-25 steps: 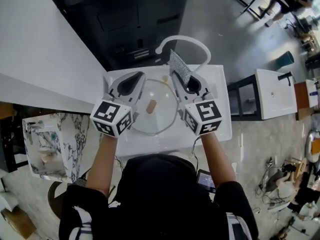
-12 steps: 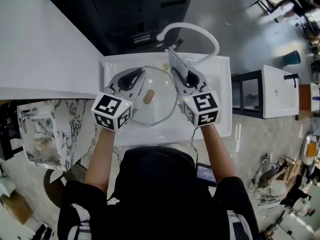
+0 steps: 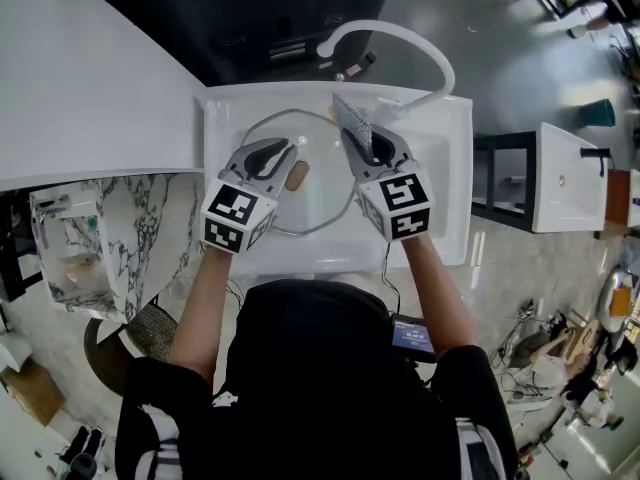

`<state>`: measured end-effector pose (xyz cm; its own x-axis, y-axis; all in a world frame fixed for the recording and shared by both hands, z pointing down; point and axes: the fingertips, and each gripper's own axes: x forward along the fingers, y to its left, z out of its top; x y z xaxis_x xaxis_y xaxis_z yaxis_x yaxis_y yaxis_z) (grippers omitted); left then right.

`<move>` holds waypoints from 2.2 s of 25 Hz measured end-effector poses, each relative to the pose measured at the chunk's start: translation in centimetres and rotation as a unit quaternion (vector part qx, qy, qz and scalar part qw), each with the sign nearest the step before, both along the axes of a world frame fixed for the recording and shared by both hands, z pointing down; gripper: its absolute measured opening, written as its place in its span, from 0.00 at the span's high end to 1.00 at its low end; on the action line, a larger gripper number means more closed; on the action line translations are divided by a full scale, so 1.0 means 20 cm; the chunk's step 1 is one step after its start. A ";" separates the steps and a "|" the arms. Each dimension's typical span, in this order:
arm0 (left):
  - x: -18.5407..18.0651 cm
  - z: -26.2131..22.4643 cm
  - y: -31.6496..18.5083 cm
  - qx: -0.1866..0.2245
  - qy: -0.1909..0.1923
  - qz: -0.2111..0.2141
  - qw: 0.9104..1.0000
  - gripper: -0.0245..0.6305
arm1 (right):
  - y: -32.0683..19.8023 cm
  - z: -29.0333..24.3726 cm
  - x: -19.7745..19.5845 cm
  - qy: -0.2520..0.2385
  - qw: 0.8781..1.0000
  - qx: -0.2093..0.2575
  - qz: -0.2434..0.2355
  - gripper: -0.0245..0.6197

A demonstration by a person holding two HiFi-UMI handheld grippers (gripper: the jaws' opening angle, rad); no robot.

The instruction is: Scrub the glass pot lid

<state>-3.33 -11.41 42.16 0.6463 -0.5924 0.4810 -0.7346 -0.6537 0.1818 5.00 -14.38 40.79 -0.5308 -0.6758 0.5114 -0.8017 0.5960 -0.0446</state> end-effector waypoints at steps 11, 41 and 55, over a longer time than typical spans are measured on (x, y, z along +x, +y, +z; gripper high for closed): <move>0.03 0.27 0.13 -0.057 -0.040 0.031 0.997 0.74 | 0.07 0.20 0.01 0.013 0.999 -0.036 -0.008 0.86; 0.12 0.82 0.26 -0.110 -0.182 0.105 0.971 0.60 | 0.20 0.48 0.07 0.007 0.995 -0.097 -0.004 0.86; 0.12 0.85 0.24 -0.096 -0.204 0.117 0.967 0.64 | 0.22 0.55 0.10 0.012 0.993 -0.114 -0.002 0.86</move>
